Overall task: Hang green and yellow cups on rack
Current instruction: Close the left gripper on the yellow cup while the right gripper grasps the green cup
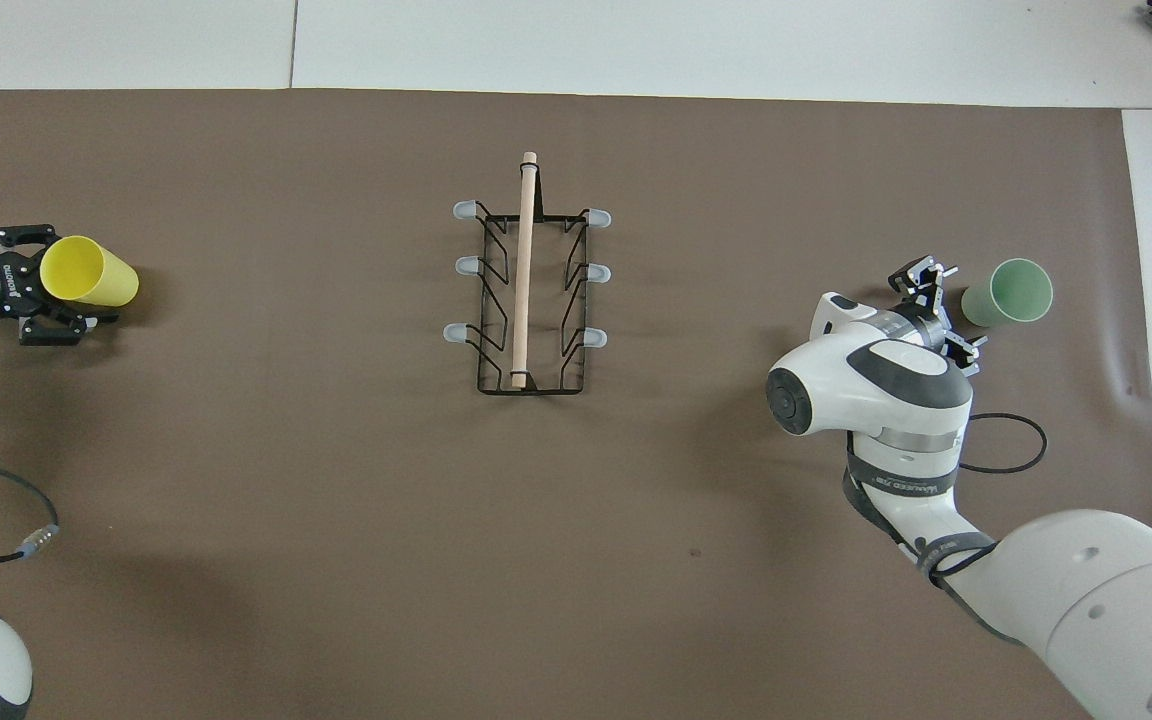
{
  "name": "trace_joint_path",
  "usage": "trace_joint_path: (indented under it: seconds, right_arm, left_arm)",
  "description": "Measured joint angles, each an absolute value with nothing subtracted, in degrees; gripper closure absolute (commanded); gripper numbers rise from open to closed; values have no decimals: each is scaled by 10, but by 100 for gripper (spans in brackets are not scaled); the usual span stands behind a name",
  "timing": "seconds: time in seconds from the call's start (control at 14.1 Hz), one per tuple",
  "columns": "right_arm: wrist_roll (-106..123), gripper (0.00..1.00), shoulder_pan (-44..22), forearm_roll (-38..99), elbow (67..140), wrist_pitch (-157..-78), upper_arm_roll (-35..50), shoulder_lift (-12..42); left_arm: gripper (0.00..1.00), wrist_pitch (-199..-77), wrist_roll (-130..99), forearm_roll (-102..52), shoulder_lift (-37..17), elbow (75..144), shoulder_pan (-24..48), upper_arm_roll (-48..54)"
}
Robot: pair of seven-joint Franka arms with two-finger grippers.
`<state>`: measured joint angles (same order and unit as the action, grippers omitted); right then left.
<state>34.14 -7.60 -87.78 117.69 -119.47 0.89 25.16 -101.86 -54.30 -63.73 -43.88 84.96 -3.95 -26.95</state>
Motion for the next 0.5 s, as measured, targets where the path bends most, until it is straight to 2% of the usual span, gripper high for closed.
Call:
trace_joint_path:
  seconds: [0.5]
  right_arm:
    - [281,0,-36,-954,1193,-1217,9,252]
  left_arm:
    - [0,-1019,-469,-681,-416,903,-40,-265]
